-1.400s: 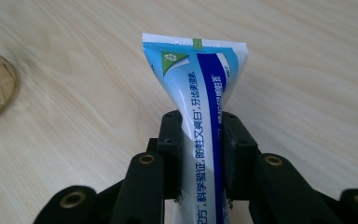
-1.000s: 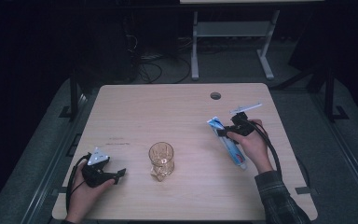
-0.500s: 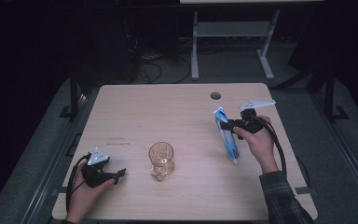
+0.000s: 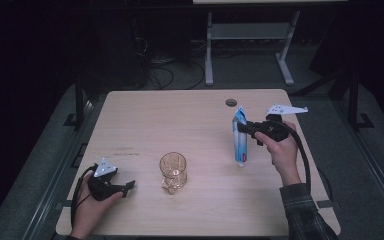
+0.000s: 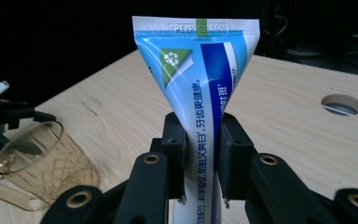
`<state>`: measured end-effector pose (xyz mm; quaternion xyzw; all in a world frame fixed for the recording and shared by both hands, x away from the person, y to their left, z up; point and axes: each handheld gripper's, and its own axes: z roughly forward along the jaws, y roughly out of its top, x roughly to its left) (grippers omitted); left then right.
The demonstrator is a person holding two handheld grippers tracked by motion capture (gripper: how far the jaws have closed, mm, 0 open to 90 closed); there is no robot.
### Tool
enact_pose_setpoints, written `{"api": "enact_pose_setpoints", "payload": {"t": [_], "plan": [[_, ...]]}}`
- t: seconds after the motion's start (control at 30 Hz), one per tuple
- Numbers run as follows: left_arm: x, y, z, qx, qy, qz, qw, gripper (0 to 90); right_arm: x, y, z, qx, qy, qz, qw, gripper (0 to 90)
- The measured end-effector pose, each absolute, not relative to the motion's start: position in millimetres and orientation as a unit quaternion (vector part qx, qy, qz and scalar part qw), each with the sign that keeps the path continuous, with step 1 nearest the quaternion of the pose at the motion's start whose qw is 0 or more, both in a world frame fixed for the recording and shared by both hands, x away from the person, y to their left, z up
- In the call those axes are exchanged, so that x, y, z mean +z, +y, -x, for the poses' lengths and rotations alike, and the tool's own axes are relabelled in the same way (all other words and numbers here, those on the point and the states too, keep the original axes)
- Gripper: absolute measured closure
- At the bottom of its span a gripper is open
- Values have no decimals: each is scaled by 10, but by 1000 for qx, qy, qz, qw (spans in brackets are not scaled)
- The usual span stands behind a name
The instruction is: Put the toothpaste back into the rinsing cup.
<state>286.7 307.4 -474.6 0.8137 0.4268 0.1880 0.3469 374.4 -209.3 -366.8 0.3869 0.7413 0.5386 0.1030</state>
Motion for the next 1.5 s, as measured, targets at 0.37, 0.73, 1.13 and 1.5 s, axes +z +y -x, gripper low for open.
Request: {"api": "enact_pose_setpoints", "payload": {"t": [0.37, 0.73, 1.13, 1.5], "plan": [[-4747, 3073, -2871, 188, 427, -814, 347, 137, -3533, -2090, -3650, 577, 727, -356, 107, 745], [-4747, 3072, -2873, 188, 427, -813, 348, 137, -3341, -1985, -3533, 608, 720, -317, 106, 745], [-4747, 3071, -2873, 188, 428, -813, 348, 137, -3172, -1831, -3422, 632, 717, -279, 95, 743], [-4746, 3072, -2875, 187, 427, -813, 348, 137, -3115, -1633, -3405, 638, 724, -249, 78, 743]]}}
